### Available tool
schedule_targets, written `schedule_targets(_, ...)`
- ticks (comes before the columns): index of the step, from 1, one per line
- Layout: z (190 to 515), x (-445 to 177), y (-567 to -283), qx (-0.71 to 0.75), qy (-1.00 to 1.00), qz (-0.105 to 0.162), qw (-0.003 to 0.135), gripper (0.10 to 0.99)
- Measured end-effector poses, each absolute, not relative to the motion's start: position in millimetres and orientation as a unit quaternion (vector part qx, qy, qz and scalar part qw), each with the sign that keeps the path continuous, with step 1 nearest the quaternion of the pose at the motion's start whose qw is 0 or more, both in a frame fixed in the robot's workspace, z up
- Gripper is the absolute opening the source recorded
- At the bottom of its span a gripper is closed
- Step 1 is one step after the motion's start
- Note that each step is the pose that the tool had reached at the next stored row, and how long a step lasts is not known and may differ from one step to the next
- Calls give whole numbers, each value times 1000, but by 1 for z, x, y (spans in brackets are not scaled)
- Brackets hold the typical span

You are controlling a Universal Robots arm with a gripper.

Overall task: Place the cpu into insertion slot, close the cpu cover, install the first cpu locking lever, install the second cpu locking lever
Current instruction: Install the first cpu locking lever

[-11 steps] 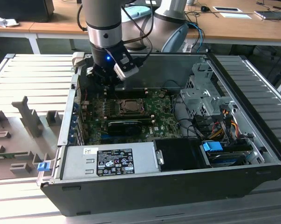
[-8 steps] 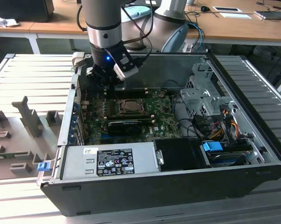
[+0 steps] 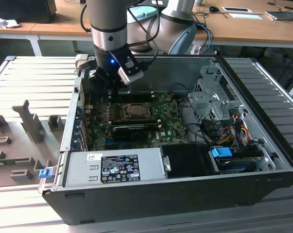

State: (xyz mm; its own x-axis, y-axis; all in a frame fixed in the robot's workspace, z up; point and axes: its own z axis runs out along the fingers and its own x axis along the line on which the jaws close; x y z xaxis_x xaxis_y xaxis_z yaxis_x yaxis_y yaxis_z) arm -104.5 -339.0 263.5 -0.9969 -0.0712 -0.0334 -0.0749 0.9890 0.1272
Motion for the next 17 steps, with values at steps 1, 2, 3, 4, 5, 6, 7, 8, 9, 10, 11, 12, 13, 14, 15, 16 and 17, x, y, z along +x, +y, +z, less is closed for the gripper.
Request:
schedule_targets(1,263,-105,-339,-37,997,64,14,106)
schedule_targets(2,263,-105,-339,-37,997,64,14,106)
schedule_targets(3,263,-106,-339,-37,997,64,14,106)
schedule_targets(4,263,-106,-338,-37,997,64,14,106)
schedule_targets(5,262,-107,-337,-37,997,64,14,106)
schedule_targets(6,262,-107,-336,-37,997,64,14,106)
schedule_targets(7,262,-108,-334,-37,997,64,14,106)
schedule_targets(8,262,-108,-332,-37,997,64,14,106)
schedule_targets(9,262,-109,-330,-37,997,64,14,106)
schedule_targets(10,261,-110,-327,-37,997,64,14,106)
schedule_targets(11,261,-111,-325,-37,997,64,14,106)
schedule_targets(12,260,-113,-323,-37,997,64,14,106)
schedule_targets(13,259,-115,-322,-37,997,64,14,106)
schedule_targets(14,258,-117,-321,-37,997,64,14,106)
schedule_targets(15,257,-117,-321,-37,997,64,14,106)
schedule_targets(16,256,-118,-320,-37,997,64,14,106)
schedule_targets(17,255,-118,-319,-37,997,64,14,106)
